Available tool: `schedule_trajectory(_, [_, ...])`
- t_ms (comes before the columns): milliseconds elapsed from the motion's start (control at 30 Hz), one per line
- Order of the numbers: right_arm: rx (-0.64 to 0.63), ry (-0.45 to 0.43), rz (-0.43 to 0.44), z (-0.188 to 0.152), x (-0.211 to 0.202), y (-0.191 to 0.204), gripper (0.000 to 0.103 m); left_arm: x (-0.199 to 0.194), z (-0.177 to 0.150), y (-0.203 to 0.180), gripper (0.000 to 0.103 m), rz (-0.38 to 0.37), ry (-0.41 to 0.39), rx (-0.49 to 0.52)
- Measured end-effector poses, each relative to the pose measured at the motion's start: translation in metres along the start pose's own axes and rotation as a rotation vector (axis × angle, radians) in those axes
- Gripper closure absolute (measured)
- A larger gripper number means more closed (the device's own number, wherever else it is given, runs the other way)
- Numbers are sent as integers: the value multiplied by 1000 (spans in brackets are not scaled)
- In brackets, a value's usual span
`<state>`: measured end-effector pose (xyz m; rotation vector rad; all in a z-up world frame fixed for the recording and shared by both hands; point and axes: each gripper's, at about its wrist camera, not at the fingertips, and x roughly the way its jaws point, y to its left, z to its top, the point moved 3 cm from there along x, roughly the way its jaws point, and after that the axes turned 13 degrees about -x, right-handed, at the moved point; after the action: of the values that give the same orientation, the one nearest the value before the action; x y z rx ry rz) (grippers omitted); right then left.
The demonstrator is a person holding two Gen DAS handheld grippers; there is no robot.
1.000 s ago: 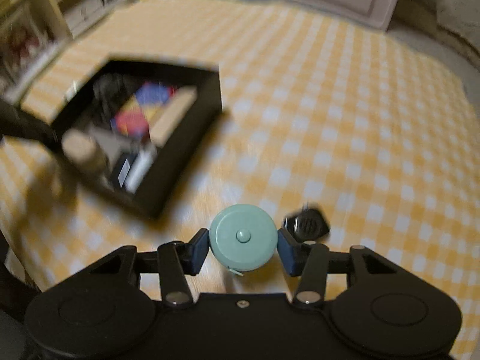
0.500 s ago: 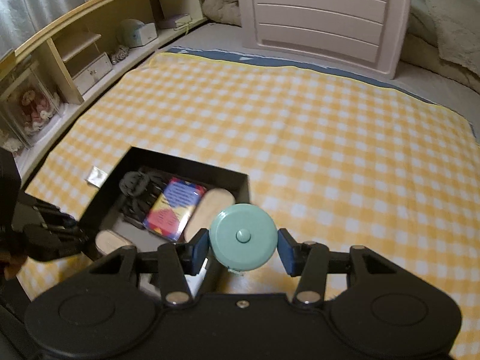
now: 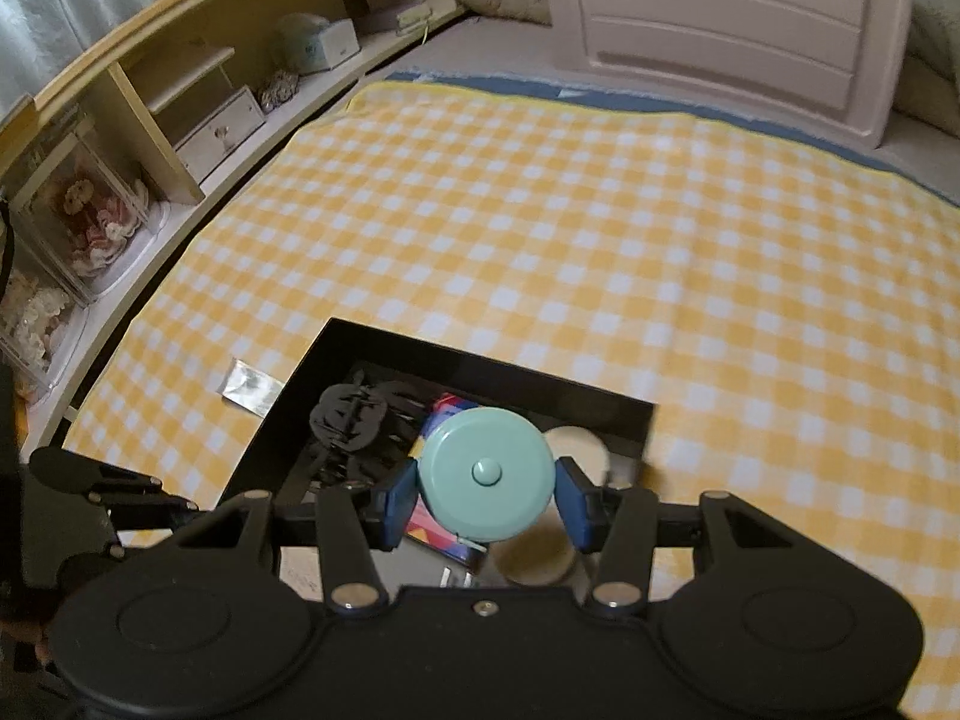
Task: Organize rigid objects
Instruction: 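Carry the tape measure with the right tool onto the card box and release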
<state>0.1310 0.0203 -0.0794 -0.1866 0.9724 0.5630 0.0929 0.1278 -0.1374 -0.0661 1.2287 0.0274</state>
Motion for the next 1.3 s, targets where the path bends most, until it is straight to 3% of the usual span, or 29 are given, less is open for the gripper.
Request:
schedule_trajectory(267, [2, 41, 15, 11, 35, 14, 53, -3, -3, 4, 93, -19, 0, 3])
schedule_trajectory(500, [14, 80, -34, 15, 60, 12, 52, -2, -3, 6, 92, -30, 1, 4])
schedule_trajectory(567, [37, 84, -47, 15, 63, 9, 47, -2, -2, 6, 91, -33, 2, 4])
schedule_trajectory(633, [49, 70, -43, 15, 60, 7, 38, -1, -2, 4, 91, -33, 3, 3])
schedule_trajectory(1300, [-16, -13, -39, 8, 7, 14, 36, -3, -2, 4, 91, -32, 4, -5])
